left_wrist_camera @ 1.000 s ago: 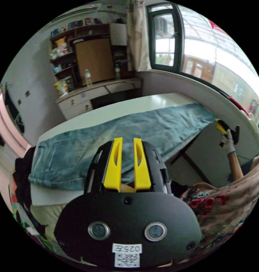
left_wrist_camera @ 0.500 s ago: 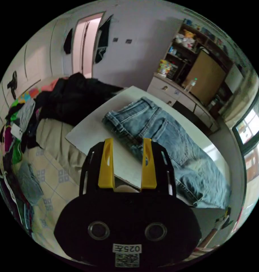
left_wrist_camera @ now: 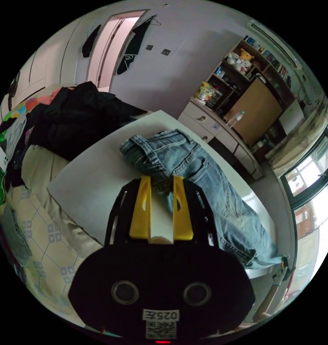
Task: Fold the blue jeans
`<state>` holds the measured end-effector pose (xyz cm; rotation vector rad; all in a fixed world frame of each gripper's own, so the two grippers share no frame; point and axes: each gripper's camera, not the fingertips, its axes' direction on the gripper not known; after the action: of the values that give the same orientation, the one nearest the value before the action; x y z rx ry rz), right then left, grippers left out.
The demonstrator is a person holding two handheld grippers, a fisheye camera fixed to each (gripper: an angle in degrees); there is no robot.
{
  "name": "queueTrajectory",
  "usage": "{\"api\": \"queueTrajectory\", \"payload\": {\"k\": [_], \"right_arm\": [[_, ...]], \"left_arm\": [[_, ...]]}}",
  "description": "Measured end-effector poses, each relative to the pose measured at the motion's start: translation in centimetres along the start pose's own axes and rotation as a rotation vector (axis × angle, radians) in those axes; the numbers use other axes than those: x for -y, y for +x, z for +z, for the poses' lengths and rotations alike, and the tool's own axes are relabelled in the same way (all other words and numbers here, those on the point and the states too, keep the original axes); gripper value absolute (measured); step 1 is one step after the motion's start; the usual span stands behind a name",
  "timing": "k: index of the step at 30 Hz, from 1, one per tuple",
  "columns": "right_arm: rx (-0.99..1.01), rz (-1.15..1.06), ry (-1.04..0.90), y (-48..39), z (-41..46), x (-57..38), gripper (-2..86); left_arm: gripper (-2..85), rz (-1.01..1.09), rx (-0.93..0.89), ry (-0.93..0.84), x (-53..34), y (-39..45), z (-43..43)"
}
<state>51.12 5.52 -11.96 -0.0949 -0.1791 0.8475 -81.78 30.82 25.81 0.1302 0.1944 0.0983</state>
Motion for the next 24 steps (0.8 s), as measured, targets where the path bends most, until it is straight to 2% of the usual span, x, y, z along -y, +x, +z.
{"api": "queueTrajectory", "payload": {"k": [2,6,11,13,15,17,18,20,22,24], "right_arm": [[-0.056,-0.062,0.011,-2.2,1.8,2.6,-0.4],[-0.086,-0.02,0.028,-1.8,2.0,2.7,-0.4],[-0.086,0.131,-0.046,5.2,1.8,0.0,-0.6],[-0.052,0.183,-0.054,6.8,1.5,-0.6,-0.6],[-0.036,0.196,-0.063,7.4,1.4,-0.7,-0.6],[-0.06,0.188,-0.091,7.2,2.1,-0.2,-0.6],[-0.07,0.182,-0.095,7.0,2.3,0.0,-0.6],[-0.085,0.17,-0.093,6.3,3.2,0.7,-0.6],[-0.077,0.164,-0.082,5.9,3.5,1.1,-0.6],[-0.089,0.148,-0.087,5.5,3.8,1.4,-0.6]], "left_arm": [[5.3,0.006,0.012,0.013,0.0,1.0,-0.8],[5.2,-0.01,-0.001,-0.019,-2.4,0.3,-3.5],[6.4,0.025,-0.06,-0.043,-6.9,-0.9,-6.7],[5.5,0.052,-0.007,0.036,-8.6,0.7,-10.1],[4.7,0.148,-0.052,0.135,-10.8,4.2,-13.7],[5.6,0.415,-0.269,0.049,-13.6,11.2,-14.8],[6.4,0.482,-0.304,0.001,-14.4,13.0,-14.5],[8.2,0.679,-0.25,-0.105,-17.9,18.7,-13.1],[8.0,0.773,-0.151,-0.133,-20.6,21.3,-12.0],[7.8,0.824,-0.155,-0.201,-22.4,22.6,-10.7]]}}
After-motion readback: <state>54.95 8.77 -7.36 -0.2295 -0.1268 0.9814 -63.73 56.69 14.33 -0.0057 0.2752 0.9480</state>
